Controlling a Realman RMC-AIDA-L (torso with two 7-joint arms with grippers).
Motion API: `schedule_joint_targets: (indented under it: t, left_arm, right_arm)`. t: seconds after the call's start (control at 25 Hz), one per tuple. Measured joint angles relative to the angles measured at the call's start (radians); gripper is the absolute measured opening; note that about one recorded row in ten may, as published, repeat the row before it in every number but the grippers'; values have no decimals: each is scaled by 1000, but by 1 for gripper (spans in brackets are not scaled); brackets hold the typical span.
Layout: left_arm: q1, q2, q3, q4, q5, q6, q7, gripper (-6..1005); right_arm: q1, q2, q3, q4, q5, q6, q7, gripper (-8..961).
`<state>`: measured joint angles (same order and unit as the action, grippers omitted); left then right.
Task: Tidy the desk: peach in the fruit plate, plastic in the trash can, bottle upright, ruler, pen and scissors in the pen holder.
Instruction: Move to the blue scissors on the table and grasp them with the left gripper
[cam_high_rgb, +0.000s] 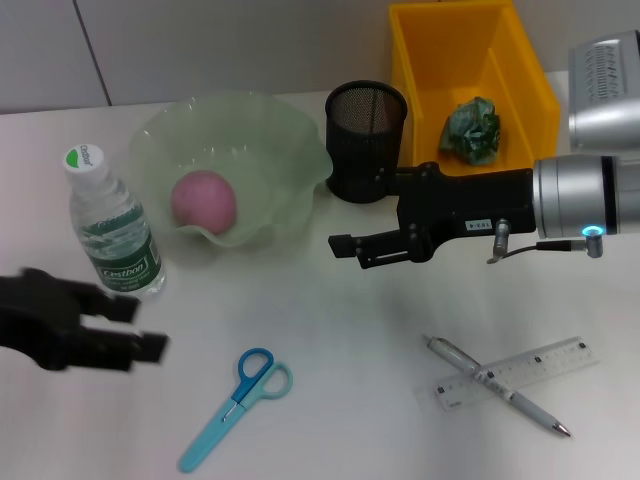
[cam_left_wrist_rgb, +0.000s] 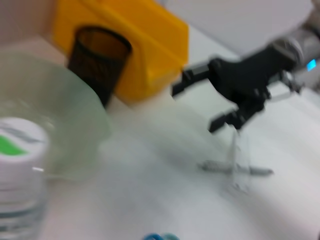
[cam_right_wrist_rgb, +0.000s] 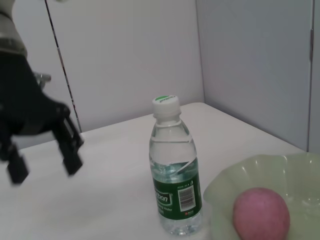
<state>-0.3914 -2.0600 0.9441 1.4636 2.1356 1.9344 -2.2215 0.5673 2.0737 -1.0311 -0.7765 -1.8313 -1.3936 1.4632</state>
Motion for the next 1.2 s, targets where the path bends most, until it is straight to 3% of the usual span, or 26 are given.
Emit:
schedule_joint_targets:
  t: [0.16,0.76,1.2]
  left_arm:
    - [-34,-8,154,1,49,-29,-70,672]
    - [-116,-14,474,3,253,-192,-385,670]
    - [-189,-19,577,-64,324,-245,-530,670]
  right_arm:
    - [1,-7,2,0,0,1,0,819]
    - [-11,-20,3,-43,-11,-7,14,820]
    - [-12,-28,3,-52,-24,-20,14,820]
